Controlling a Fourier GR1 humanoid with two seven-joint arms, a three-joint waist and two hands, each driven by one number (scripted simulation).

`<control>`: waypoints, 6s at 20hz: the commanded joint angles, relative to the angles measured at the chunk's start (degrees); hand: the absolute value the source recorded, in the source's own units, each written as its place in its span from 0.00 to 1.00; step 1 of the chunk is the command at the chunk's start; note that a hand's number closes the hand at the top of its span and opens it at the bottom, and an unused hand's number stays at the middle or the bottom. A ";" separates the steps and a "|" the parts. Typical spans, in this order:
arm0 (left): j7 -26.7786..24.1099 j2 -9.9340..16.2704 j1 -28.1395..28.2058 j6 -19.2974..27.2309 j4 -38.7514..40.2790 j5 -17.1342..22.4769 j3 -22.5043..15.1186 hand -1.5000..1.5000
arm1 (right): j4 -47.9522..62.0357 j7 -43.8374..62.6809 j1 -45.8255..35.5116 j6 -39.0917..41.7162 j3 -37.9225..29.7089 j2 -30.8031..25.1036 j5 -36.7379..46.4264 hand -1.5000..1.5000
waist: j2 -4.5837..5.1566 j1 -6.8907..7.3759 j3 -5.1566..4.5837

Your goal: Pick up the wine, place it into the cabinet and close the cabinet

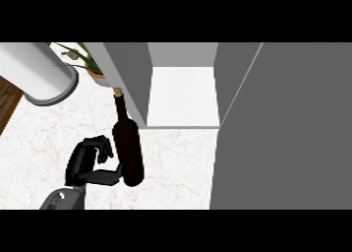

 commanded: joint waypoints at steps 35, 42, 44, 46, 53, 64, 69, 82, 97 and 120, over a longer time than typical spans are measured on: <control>30.23 -10.76 -26.96 31.14 8.62 -11.90 -14.13 1.00 | -3.42 -3.75 5.57 6.08 -4.81 -0.61 -8.30 0.00 | 0.70 -4.11 -0.11; 33.39 -10.48 -29.30 32.53 11.82 -13.35 -13.26 1.00 | -2.49 -2.40 2.98 5.22 -3.73 0.66 -7.19 0.00 | 1.17 -4.38 -0.18; 33.69 -10.40 -29.05 33.37 12.59 -13.31 -13.13 1.00 | -1.84 -2.70 2.66 5.70 -2.94 0.88 -7.30 0.00 | 1.24 -4.37 -0.20; 33.12 -9.96 -27.49 33.87 13.22 -13.32 -13.27 1.00 | -2.80 -3.52 4.21 5.99 -2.38 1.15 -6.74 0.00 | 1.13 -4.91 -0.21; 34.39 -9.70 -28.91 36.85 12.56 -12.22 -10.94 1.00 | -1.97 -2.58 2.81 6.20 -1.86 1.34 -6.58 0.00 | 1.52 -5.24 -0.28; 34.01 -9.94 -29.87 41.50 11.29 -11.35 -9.42 1.00 | -1.62 -3.15 3.23 7.66 -2.12 0.92 -6.63 0.00 | 1.72 -6.27 -0.28; 34.88 -7.12 -32.01 44.45 12.96 -18.26 -14.53 1.00 | -0.67 -4.18 3.30 9.08 -1.00 0.73 -6.48 0.00 | 1.62 -7.43 -0.09; 41.25 -9.78 -33.38 48.79 13.75 -24.57 -20.06 1.00 | 0.56 -5.66 3.68 10.22 -1.99 1.01 -7.62 0.00 | 1.57 -7.90 -0.07; 55.17 -8.90 -37.93 52.32 21.37 -32.96 -22.42 0.00 | 0.94 -6.65 4.59 11.88 -3.32 0.20 -7.89 0.00 | 1.74 -7.66 -0.09; 36.99 -10.92 -49.19 48.26 33.00 -19.57 -10.94 0.00 | -2.28 -5.79 6.97 13.69 -2.81 -1.07 -10.44 0.00 | 2.04 -6.97 -0.36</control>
